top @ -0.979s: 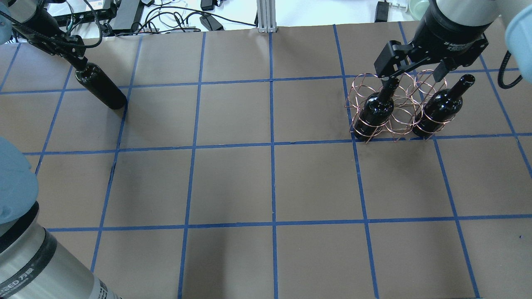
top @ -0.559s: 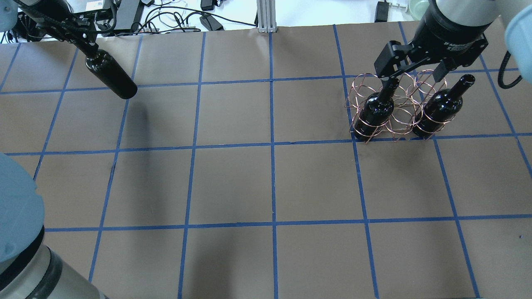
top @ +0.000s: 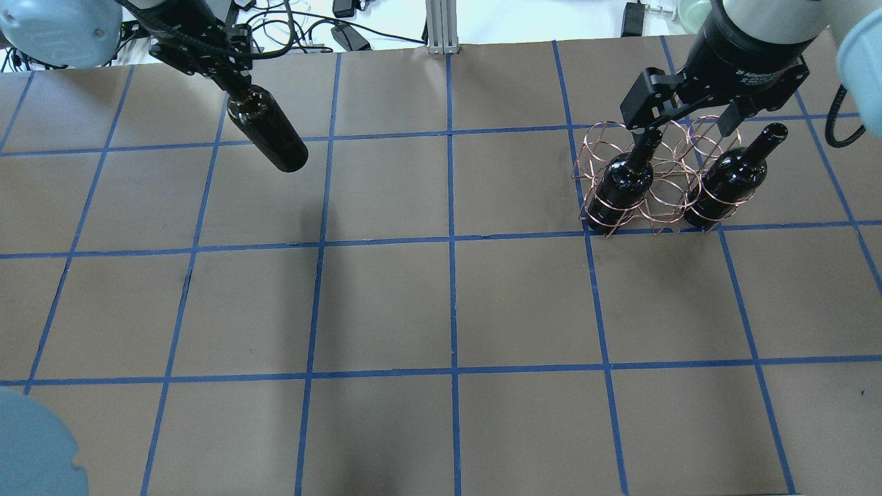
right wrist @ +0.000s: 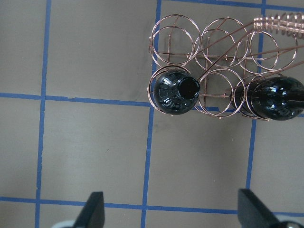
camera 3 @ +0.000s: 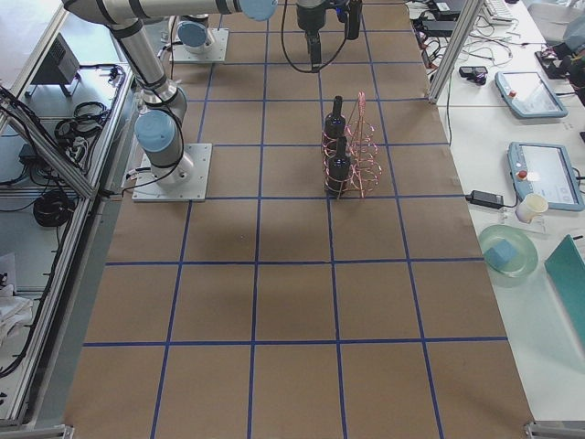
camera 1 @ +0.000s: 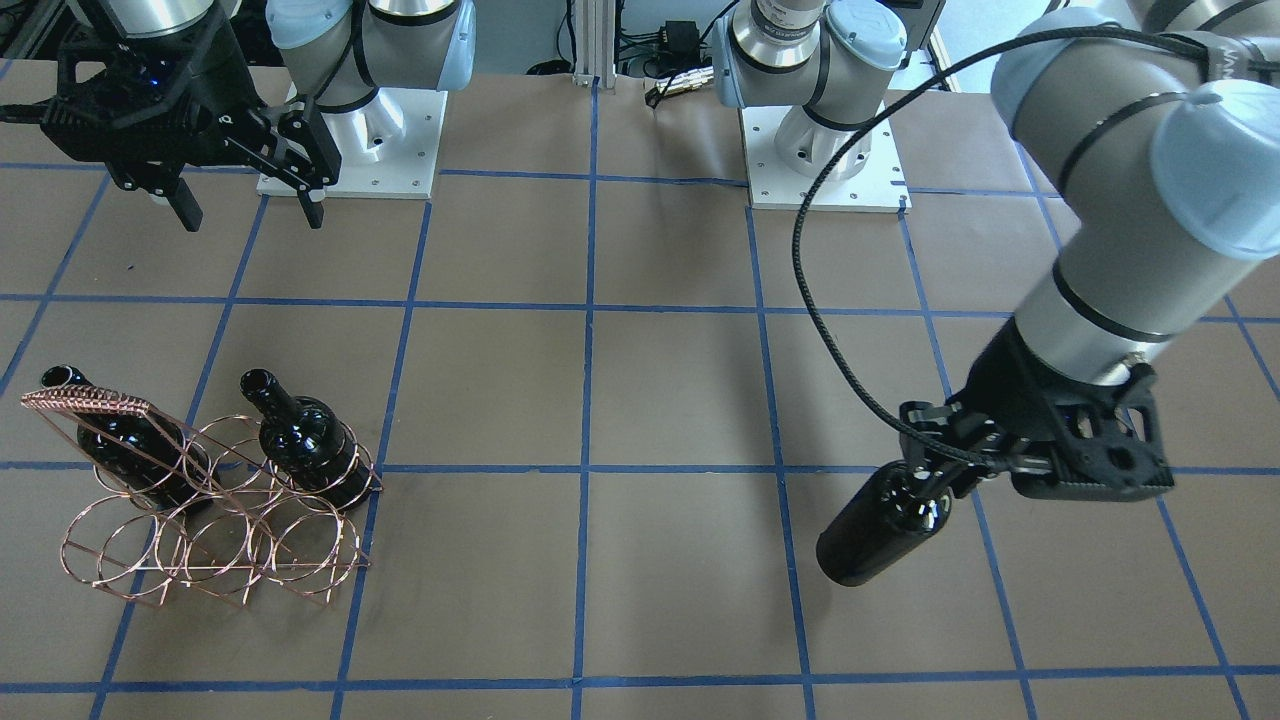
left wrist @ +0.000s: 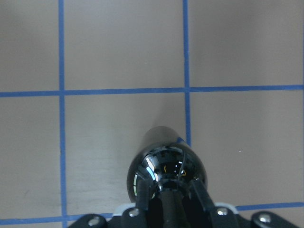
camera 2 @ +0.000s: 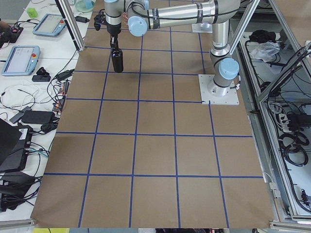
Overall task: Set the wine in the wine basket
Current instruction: 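Lift the dark bottle with the left gripper and carry it toward the table center, then lower the dark bottle upright onto the table center with the left gripper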
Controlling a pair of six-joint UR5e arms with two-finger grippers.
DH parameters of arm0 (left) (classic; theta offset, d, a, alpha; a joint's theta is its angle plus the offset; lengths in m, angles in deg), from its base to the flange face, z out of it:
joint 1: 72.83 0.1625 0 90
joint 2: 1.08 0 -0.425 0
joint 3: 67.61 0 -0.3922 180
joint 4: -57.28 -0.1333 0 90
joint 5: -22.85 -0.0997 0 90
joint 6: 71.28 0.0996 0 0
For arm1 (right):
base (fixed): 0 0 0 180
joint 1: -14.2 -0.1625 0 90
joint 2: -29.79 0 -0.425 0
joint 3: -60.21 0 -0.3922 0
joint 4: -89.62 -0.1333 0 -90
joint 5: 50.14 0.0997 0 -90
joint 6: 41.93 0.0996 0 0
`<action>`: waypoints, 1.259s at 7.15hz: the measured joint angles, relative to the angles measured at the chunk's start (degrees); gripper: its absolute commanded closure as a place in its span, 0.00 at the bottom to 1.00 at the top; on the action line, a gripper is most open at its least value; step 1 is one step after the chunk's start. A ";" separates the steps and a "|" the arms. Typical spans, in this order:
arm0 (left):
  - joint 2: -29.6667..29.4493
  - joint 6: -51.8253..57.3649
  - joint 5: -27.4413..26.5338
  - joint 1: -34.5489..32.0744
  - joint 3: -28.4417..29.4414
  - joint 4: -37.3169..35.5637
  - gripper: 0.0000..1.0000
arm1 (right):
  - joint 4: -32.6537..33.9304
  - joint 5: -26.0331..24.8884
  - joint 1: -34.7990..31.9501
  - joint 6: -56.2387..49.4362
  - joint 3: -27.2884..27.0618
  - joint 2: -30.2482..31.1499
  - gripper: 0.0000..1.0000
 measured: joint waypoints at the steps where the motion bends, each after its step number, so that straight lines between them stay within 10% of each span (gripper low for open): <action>1: 1.89 -3.84 -0.22 -3.70 -2.47 -0.41 1.00 | 0.00 0.00 0.00 -0.01 0.00 -0.01 0.00; 9: 5.96 -14.14 -0.70 -21.00 -15.97 -7.49 1.00 | 0.07 0.00 0.06 -0.02 -0.87 0.22 0.00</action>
